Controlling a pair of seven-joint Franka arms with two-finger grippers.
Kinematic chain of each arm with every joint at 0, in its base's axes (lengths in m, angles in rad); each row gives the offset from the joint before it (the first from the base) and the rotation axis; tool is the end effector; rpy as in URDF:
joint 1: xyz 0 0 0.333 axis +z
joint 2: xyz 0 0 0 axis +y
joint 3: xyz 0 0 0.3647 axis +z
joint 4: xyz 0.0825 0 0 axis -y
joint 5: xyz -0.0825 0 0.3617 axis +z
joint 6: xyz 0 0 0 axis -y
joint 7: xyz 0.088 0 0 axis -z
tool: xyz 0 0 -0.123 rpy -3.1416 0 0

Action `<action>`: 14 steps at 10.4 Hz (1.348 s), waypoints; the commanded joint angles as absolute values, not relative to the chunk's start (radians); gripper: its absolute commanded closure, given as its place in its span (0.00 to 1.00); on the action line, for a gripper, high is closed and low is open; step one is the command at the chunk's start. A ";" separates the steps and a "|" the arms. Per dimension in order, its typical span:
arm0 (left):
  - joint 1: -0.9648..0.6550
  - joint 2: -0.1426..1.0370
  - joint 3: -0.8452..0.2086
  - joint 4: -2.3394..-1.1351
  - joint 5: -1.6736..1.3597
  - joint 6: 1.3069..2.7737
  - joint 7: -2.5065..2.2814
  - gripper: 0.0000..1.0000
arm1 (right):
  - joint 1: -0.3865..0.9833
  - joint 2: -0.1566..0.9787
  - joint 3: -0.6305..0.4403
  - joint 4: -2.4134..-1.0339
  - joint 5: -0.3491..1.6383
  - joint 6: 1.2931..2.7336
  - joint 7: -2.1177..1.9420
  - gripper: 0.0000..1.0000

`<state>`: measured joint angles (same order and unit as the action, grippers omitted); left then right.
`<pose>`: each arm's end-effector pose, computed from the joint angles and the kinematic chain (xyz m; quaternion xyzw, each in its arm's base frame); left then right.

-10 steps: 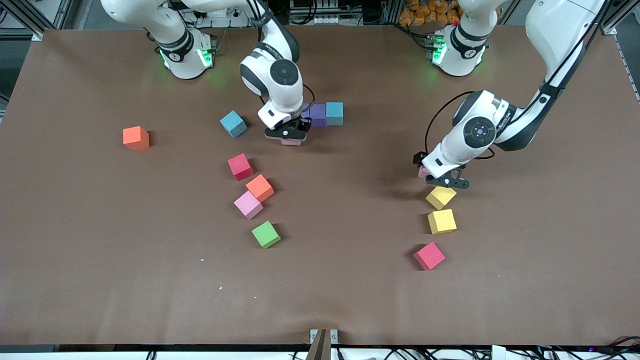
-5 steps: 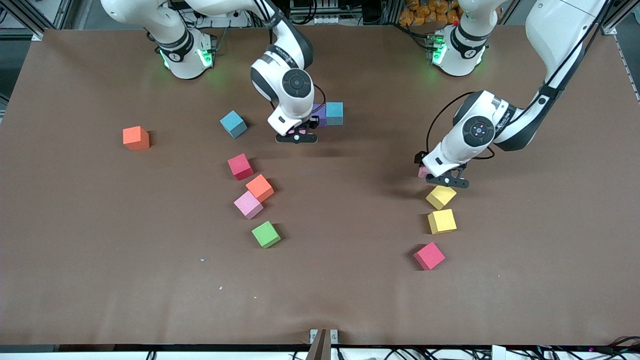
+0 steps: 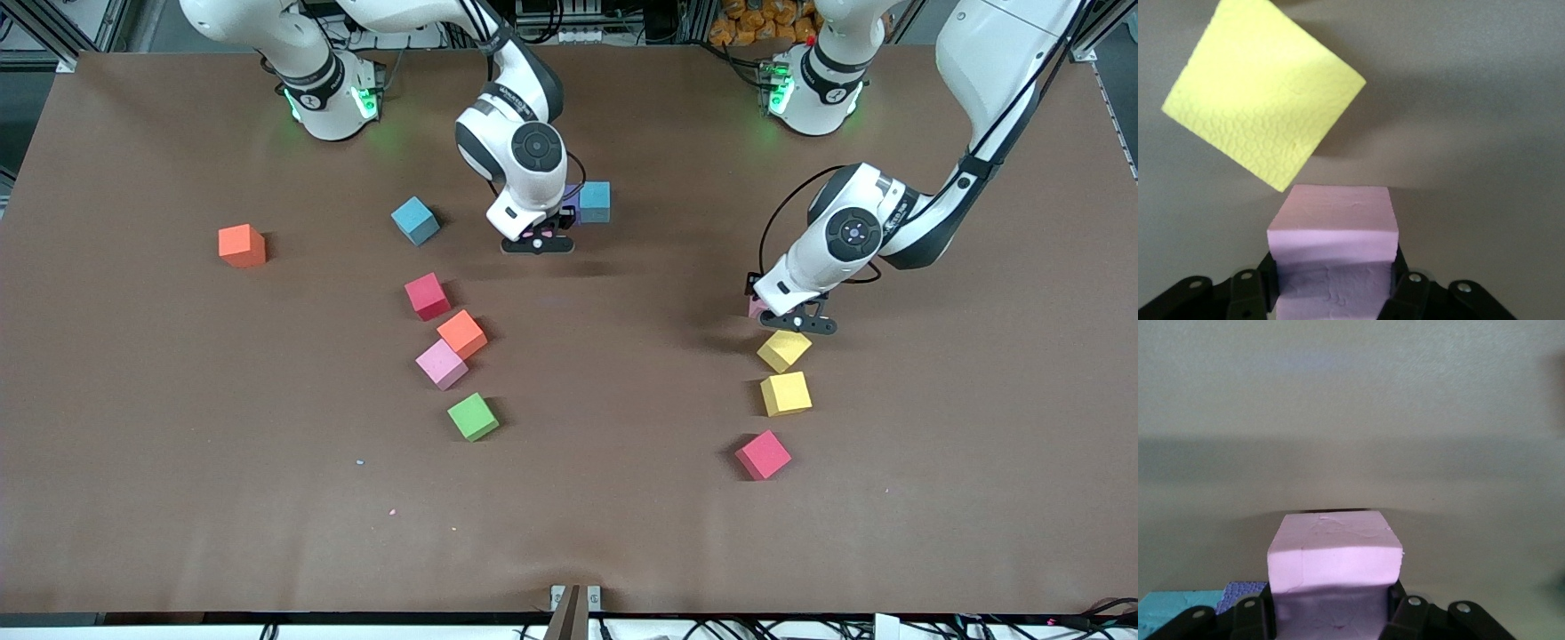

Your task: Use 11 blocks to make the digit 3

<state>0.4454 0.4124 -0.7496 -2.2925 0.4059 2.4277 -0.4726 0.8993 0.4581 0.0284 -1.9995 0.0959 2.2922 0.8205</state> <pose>0.4909 -0.1485 0.2529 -0.9956 0.0686 0.0643 0.0060 0.3545 0.4772 0.2598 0.9956 0.0179 -0.0834 0.0379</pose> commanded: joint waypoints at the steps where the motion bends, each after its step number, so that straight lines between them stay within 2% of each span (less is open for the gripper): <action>1: 0.451 0.394 -0.755 -2.292 0.434 2.431 -0.517 0.71 | 0.913 0.472 0.021 -1.991 0.104 2.302 0.811 1.00; 3: 0.443 0.373 -0.768 -2.249 0.428 2.378 -0.645 0.81 | 0.913 0.474 0.021 -2.003 0.080 2.301 0.799 1.00; 9: 0.448 0.373 -0.922 -2.041 0.362 2.116 -0.933 0.83 | 0.922 0.476 0.021 -2.019 0.052 2.303 0.798 1.00; 10: 0.448 0.373 -0.936 -1.996 0.318 2.059 -0.937 0.83 | 0.925 0.476 0.021 -2.019 0.046 2.301 0.798 0.91; 11: 0.448 0.370 -0.936 -1.968 0.280 2.022 -0.940 0.83 | 0.933 0.476 0.021 -2.019 0.020 2.293 0.798 0.67; 12: 0.448 0.370 -0.936 -1.950 0.247 1.984 -0.966 0.83 | 0.933 0.483 0.021 -2.019 0.009 2.290 0.798 0.35; 13: 0.446 0.367 -0.936 -1.931 0.245 1.973 -1.007 0.83 | 0.934 0.485 0.021 -2.019 0.003 2.289 0.796 0.12; 14: 0.448 0.367 -0.940 -1.913 0.244 1.973 -1.040 0.84 | 0.939 0.485 0.021 -2.017 0.002 2.287 0.801 0.00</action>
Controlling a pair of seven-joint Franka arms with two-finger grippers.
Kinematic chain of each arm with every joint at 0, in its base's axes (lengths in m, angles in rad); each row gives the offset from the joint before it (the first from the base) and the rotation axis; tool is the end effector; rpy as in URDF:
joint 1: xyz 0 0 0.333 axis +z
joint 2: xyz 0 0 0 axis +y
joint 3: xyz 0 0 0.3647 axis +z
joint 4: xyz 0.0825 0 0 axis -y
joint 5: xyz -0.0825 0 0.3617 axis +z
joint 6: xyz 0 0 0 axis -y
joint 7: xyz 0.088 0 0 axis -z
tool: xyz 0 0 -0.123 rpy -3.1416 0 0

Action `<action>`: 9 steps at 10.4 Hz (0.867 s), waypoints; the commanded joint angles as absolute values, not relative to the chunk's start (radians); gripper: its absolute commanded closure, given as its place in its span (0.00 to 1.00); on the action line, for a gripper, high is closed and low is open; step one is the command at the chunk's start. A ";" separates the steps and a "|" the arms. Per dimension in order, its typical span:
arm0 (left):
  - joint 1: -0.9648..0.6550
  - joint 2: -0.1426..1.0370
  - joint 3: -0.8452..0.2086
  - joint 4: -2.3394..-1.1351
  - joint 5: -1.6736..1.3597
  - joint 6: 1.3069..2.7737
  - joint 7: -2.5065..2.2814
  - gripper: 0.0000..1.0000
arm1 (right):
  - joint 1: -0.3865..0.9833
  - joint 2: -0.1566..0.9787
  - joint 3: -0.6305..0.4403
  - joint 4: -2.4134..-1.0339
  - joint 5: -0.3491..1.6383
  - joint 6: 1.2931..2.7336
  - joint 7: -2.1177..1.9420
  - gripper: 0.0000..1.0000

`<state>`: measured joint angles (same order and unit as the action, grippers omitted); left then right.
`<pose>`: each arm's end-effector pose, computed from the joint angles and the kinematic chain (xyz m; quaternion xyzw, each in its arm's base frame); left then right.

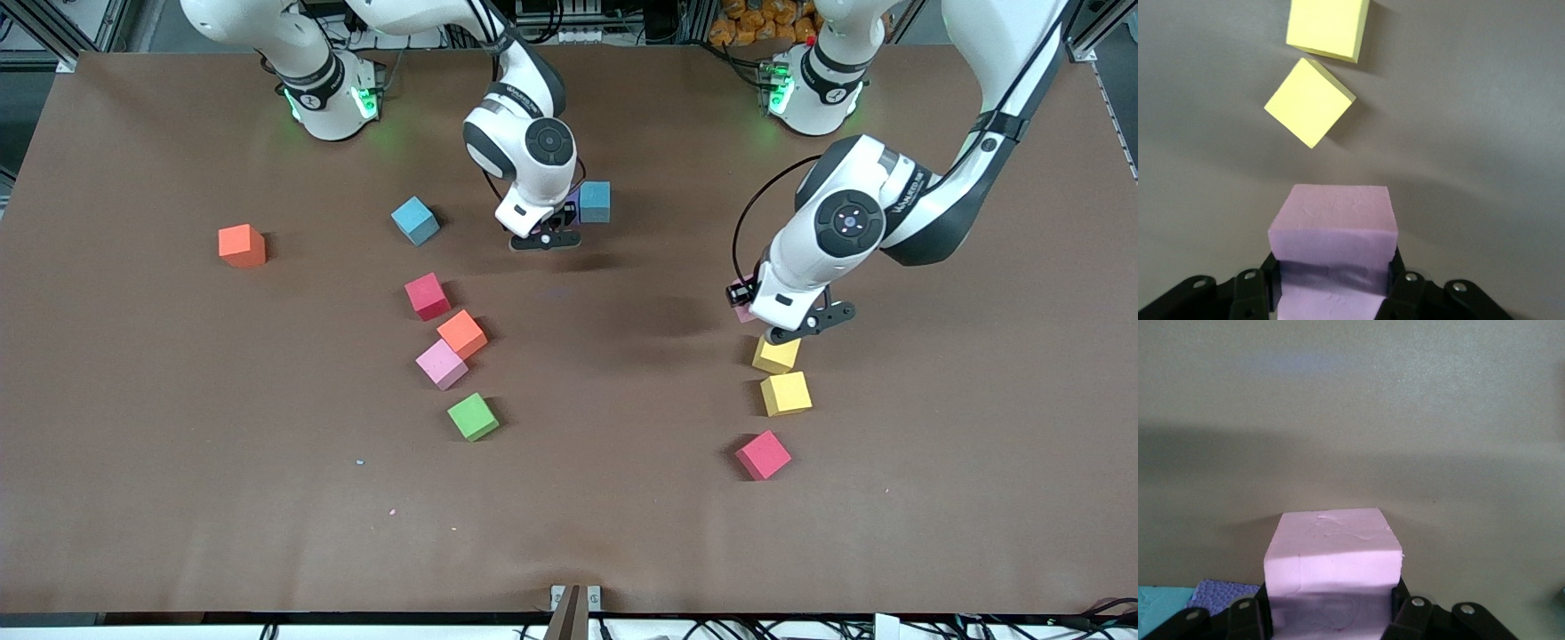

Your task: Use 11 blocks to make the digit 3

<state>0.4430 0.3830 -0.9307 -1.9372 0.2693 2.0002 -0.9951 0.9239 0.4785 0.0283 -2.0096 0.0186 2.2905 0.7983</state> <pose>0.5362 -0.2173 0.3882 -0.9781 -0.1912 0.0786 0.0237 0.3415 0.4796 0.2440 0.9927 0.0688 -0.0731 0.0674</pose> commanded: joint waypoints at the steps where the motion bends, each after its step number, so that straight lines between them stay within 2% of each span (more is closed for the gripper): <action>1: 0.448 0.365 -0.952 -1.887 0.235 1.971 -1.087 0.84 | 0.939 0.485 0.021 -2.017 0.002 2.287 0.802 0.00; 3: 0.445 0.365 -0.980 -1.859 0.224 1.951 -1.184 0.84 | 0.936 0.483 0.021 -2.016 0.002 2.277 0.801 0.00; 9: 0.451 0.376 -0.979 -1.801 0.187 1.951 -1.189 0.83 | 0.923 0.385 0.020 -1.948 0.017 2.083 0.813 0.00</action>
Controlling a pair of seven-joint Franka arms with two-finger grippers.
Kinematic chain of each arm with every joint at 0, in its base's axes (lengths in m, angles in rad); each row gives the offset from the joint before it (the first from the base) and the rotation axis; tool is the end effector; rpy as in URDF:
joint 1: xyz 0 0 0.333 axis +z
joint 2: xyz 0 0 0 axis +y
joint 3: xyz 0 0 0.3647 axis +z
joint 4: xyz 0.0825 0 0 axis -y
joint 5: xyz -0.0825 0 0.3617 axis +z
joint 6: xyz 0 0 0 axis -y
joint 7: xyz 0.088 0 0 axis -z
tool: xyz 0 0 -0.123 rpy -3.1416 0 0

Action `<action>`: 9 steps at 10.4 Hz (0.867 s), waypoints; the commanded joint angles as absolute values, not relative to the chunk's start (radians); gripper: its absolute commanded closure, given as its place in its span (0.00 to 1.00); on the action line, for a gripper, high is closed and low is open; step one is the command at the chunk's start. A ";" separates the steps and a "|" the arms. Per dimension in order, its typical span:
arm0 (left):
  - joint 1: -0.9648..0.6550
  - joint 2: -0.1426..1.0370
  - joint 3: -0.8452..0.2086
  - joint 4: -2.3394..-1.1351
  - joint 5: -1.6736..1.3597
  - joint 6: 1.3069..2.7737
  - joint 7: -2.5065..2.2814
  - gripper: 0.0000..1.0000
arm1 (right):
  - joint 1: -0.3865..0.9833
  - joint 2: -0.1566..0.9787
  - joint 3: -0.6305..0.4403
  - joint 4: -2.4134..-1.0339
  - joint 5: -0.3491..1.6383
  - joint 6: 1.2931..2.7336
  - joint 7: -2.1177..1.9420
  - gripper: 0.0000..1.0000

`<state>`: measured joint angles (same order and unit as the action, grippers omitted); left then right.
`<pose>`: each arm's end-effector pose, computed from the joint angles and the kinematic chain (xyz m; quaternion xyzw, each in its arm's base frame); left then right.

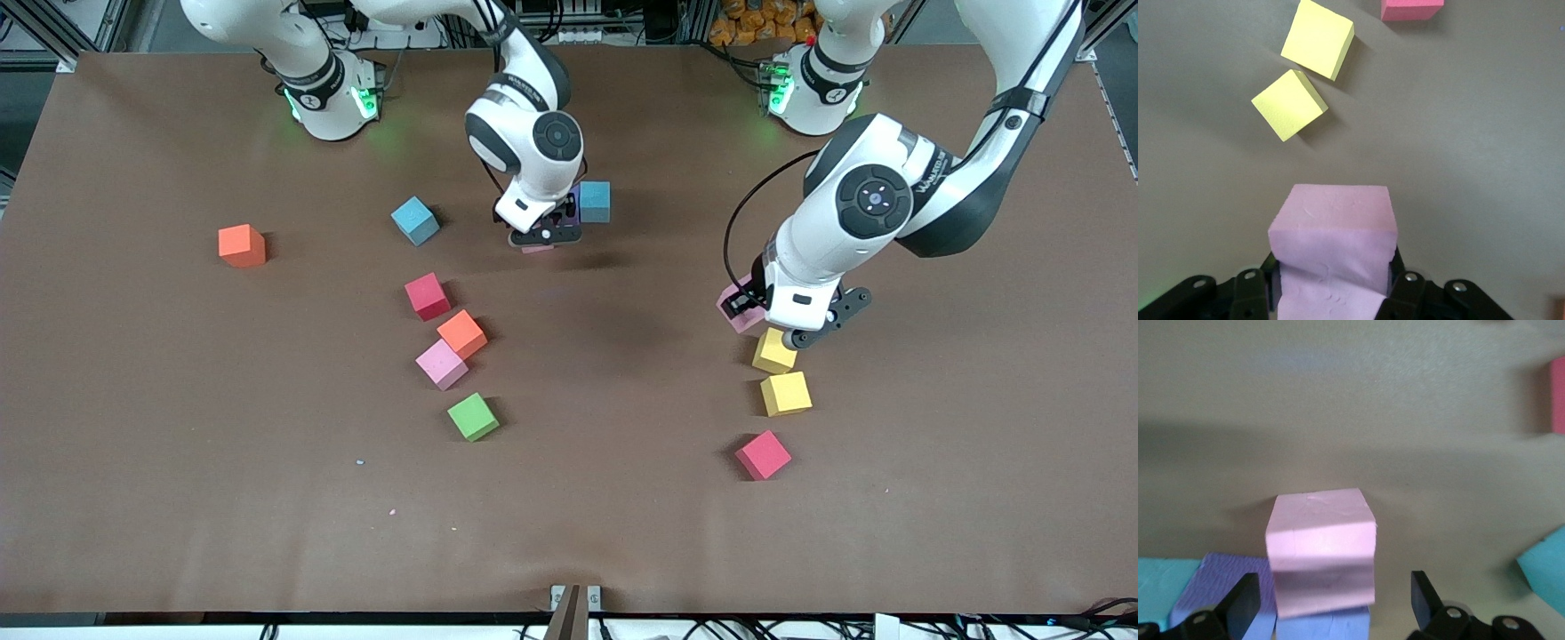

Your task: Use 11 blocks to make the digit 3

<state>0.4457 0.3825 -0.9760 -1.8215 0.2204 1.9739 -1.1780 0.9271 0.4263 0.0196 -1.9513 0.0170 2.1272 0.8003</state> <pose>0.5537 -0.2384 0.4412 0.9564 0.2853 -0.0603 0.0184 0.3448 0.4794 0.2859 0.9899 0.0669 -0.0884 0.0888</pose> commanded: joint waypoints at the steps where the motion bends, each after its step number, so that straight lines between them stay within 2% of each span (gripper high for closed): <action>1: 0.453 0.376 -0.977 -1.795 0.186 1.951 -1.189 0.83 | 0.913 0.379 0.018 -1.931 0.017 2.056 0.811 0.00; 6: 0.456 0.370 -0.973 -1.787 0.186 1.950 -1.189 0.83 | 0.711 0.371 0.017 -1.908 0.003 2.036 0.663 0.00; 9: 0.456 0.368 -0.973 -1.787 0.186 1.950 -1.190 0.83 | 0.580 0.385 0.017 -1.871 0.014 2.086 0.702 0.00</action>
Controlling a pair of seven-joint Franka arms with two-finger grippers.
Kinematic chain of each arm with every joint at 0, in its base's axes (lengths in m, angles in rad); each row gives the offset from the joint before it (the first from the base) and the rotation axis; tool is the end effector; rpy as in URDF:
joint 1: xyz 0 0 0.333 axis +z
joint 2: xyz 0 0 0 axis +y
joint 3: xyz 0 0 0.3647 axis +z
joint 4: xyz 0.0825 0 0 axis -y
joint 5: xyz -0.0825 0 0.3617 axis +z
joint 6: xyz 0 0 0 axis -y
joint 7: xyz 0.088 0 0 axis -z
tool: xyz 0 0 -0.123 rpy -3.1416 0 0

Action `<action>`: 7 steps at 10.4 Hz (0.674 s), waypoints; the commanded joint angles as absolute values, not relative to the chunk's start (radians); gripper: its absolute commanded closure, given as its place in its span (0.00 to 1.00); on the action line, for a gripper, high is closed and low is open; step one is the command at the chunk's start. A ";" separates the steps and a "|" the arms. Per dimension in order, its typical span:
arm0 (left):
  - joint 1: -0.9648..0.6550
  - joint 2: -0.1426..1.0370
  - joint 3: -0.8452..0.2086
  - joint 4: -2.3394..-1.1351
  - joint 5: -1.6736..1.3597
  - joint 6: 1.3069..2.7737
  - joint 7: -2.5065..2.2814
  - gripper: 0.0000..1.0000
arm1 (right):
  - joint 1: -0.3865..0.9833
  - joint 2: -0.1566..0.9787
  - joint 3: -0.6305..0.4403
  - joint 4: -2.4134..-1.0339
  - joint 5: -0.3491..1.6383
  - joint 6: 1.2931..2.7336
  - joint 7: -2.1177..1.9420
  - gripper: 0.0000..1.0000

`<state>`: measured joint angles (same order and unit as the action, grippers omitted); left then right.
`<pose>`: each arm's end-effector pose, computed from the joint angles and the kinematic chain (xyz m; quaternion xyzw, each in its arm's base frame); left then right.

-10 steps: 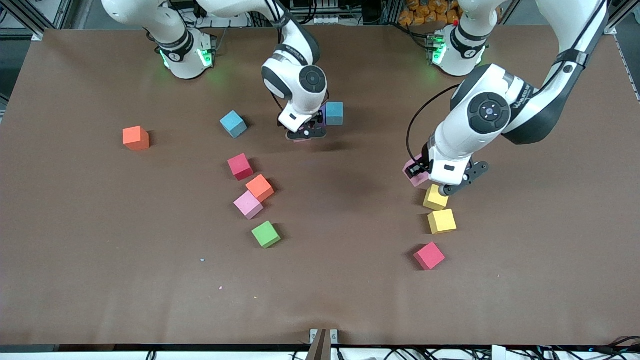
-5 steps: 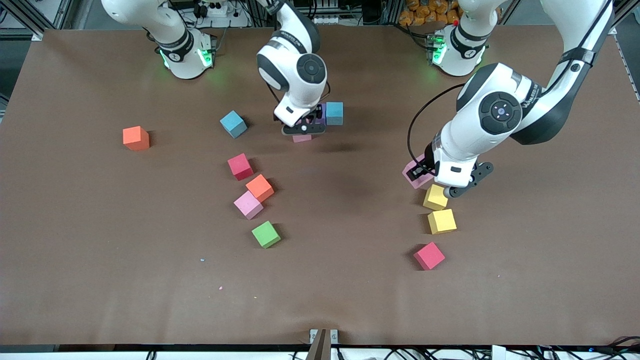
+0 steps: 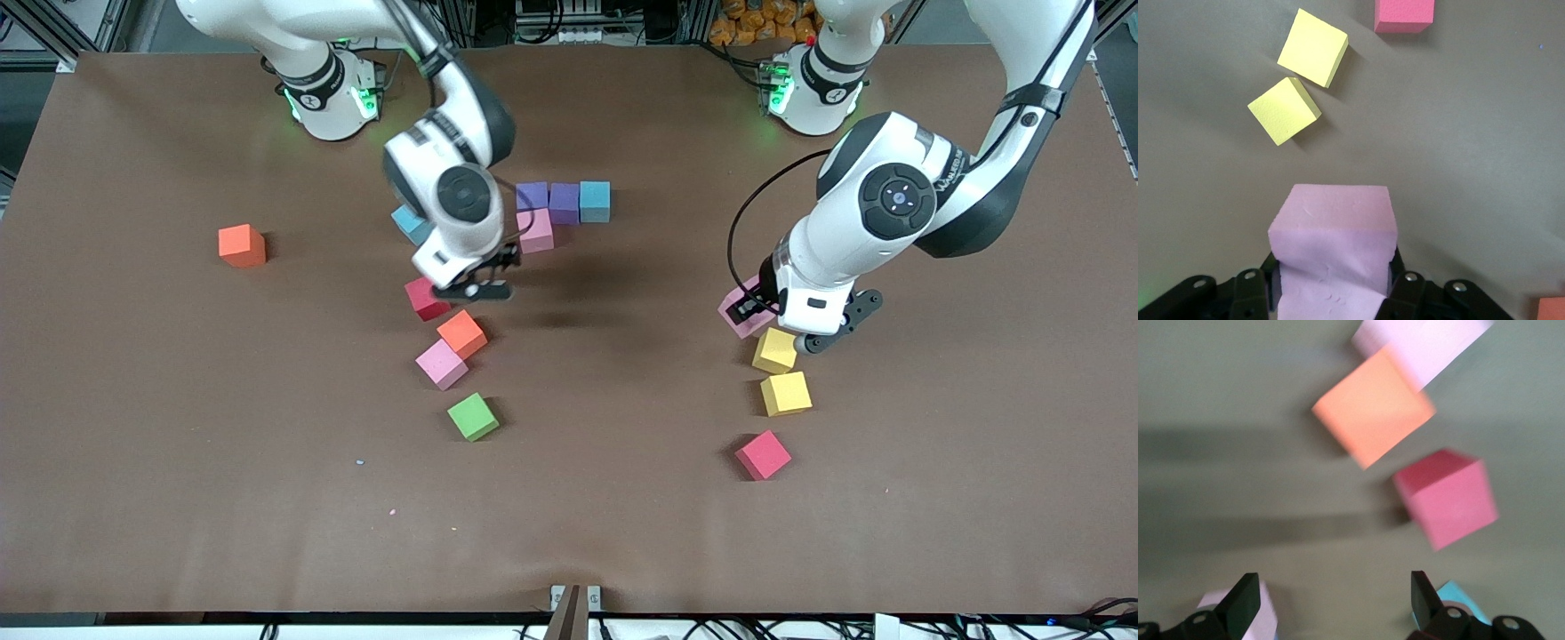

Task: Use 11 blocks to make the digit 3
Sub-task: 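Grasp the orange block with the right gripper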

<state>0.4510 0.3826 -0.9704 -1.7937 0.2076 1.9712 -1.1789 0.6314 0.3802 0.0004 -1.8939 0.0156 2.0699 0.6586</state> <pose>0.5624 -0.2328 0.4518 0.9529 0.2966 -0.0564 0.0298 0.4855 0.3566 0.3318 0.9946 -0.0177 -0.0853 0.0561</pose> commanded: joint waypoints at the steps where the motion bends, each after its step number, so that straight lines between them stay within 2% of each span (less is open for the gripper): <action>1: 0.456 0.368 -0.973 -1.787 0.186 1.950 -1.190 0.83 | 0.542 0.387 0.017 -1.871 0.015 2.123 0.813 0.00; 3: 0.456 0.368 -0.973 -1.787 0.186 1.950 -1.190 0.83 | 0.490 0.400 0.018 -1.861 0.026 2.143 0.943 0.00; 7: 0.454 0.368 -0.973 -1.787 0.186 1.950 -1.190 0.83 | 0.488 0.472 0.018 -1.862 0.035 2.249 1.428 0.00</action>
